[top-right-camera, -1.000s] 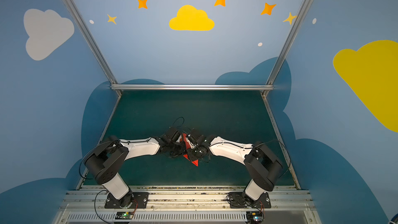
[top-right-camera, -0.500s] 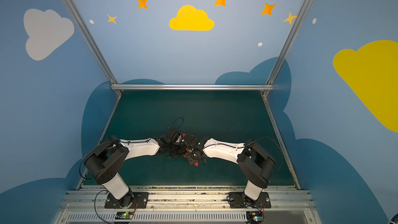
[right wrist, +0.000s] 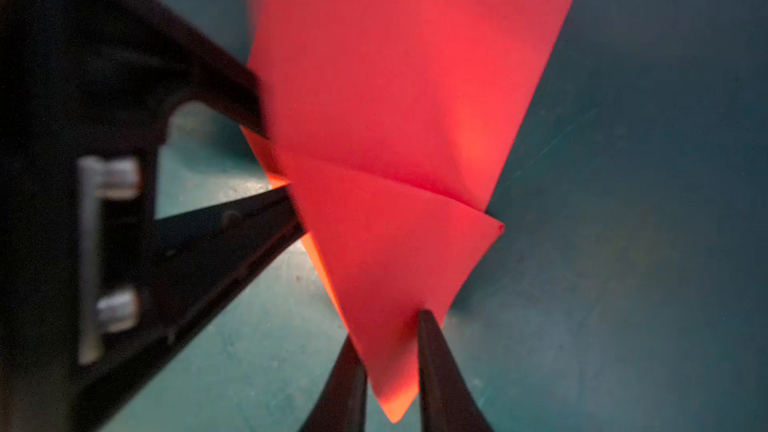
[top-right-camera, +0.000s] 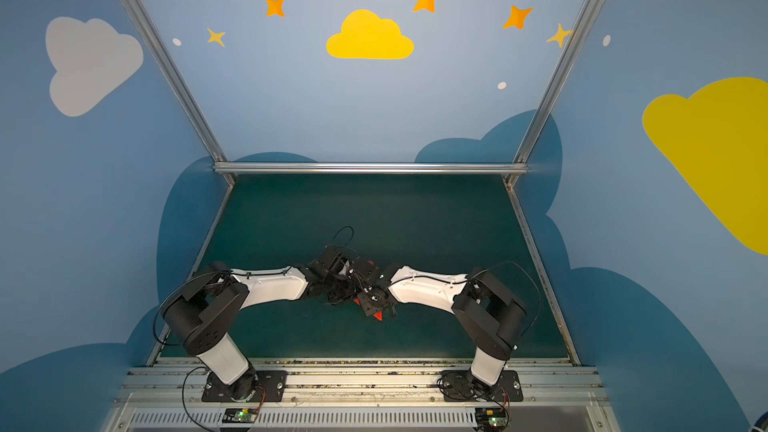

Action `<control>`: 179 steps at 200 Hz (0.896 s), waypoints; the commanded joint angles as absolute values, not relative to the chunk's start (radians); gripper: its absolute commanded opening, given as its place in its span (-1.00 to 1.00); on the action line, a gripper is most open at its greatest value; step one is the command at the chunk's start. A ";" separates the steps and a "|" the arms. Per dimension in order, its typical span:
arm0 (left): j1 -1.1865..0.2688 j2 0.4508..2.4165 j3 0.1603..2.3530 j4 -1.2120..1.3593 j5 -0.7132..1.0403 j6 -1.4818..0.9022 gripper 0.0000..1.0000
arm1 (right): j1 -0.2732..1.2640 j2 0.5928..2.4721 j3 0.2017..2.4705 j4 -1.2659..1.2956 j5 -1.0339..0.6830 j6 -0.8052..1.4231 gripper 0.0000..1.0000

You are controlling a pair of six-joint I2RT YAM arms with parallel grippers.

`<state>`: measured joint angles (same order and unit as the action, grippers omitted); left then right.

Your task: Fold a paper plane with a square sheet of paper (fold left side to right side)

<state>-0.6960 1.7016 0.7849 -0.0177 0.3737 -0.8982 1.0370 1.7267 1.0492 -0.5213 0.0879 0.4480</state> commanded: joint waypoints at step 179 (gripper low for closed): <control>-0.660 1.584 0.718 -0.114 0.346 -0.876 -0.89 | 0.880 1.759 0.878 -0.318 -0.328 0.491 -1.00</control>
